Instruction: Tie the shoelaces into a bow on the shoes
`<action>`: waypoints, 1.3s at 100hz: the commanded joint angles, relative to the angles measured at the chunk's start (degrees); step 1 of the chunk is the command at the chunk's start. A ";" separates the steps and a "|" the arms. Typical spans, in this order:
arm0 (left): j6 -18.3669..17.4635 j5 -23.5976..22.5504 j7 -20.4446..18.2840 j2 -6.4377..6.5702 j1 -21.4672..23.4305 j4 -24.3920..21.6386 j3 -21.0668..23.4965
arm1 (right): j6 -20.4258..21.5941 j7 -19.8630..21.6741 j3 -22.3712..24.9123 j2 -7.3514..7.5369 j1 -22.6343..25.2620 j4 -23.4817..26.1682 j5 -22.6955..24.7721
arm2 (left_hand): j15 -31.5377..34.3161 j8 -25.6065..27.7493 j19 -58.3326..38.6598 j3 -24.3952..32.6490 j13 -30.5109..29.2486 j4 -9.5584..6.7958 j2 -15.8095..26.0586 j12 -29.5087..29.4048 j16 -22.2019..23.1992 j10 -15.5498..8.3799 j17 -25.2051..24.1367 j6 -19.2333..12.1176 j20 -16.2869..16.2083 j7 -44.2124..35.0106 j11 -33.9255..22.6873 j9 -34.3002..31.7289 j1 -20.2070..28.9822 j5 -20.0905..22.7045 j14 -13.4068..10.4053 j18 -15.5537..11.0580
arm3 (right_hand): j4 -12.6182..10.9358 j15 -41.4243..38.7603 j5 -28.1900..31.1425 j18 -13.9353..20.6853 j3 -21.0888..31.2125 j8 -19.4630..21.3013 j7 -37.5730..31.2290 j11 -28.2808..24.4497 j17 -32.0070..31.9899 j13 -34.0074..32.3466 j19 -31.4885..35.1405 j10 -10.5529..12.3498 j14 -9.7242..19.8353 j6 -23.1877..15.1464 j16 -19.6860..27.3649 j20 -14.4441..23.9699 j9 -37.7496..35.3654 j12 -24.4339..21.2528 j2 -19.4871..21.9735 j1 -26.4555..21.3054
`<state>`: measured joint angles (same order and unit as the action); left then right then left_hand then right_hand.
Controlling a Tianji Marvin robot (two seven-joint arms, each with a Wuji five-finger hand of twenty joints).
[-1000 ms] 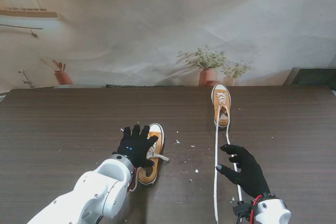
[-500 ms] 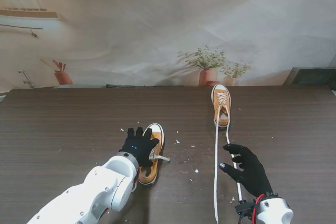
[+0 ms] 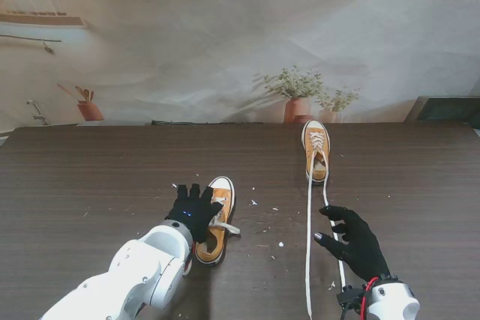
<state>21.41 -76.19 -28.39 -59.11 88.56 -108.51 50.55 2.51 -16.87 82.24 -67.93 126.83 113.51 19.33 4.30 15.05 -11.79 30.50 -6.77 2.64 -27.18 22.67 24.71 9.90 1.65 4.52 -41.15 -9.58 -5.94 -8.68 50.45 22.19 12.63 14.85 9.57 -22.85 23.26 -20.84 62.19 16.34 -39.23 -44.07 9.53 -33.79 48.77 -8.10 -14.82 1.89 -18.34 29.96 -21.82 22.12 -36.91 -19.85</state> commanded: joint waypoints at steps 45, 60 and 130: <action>5.27 8.56 20.44 -1.28 -8.01 13.37 -9.42 | 0.27 0.64 0.38 -0.03 0.75 0.62 -0.73 | 19.10 2.74 -31.31 -9.82 -20.67 -2.02 16.20 0.60 9.27 -1.70 11.46 -10.88 -4.53 -16.62 -11.83 -12.05 19.51 10.58 2.43 5.60 | -0.56 0.90 1.38 -0.22 -1.74 0.17 0.66 0.60 0.33 -1.27 0.97 -0.87 -0.35 -2.25 0.45 0.49 -1.61 -0.78 1.76 -0.62; 4.23 13.53 27.91 -2.56 -8.21 16.18 -8.51 | 0.01 0.86 0.44 -0.03 0.78 0.73 -1.05 | 37.26 13.23 -62.09 3.87 -33.14 1.24 7.30 19.17 16.74 -0.51 19.10 -10.13 3.74 -36.77 -18.06 -37.14 20.98 25.18 -0.27 3.12 | -0.62 0.94 2.14 -0.30 -1.85 0.12 0.75 0.77 0.39 -1.38 1.03 -1.21 -0.47 -2.40 0.47 0.48 -2.15 -0.85 2.15 -0.60; -7.37 21.02 54.42 -8.26 -27.10 40.41 -12.04 | -1.79 2.19 -0.10 0.19 -0.70 -0.18 -1.41 | 50.35 18.45 -68.62 3.38 -31.22 2.47 5.50 32.19 15.77 -0.95 20.69 -8.87 1.35 -42.59 -20.69 -39.24 23.32 22.62 -0.64 -0.14 | -0.64 0.91 2.64 -0.27 -2.75 0.13 1.36 1.19 0.41 -1.53 1.26 -1.37 -0.39 -2.92 0.46 0.35 -2.77 -0.90 2.78 -0.18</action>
<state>14.31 -55.11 26.67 -66.73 64.19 -68.17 38.16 1.04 -15.71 82.28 -67.97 126.34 113.54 18.10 53.17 32.70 -79.22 30.28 -38.42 5.70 -26.64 52.66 41.46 9.96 22.78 -4.19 -39.03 -49.07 -23.10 -45.71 66.87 42.40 12.65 15.14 9.57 -22.79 24.83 -20.94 61.53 16.34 -38.55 -43.83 9.80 -33.80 49.24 -9.08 -14.92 1.16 -18.34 29.96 -23.60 22.08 -34.48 -19.86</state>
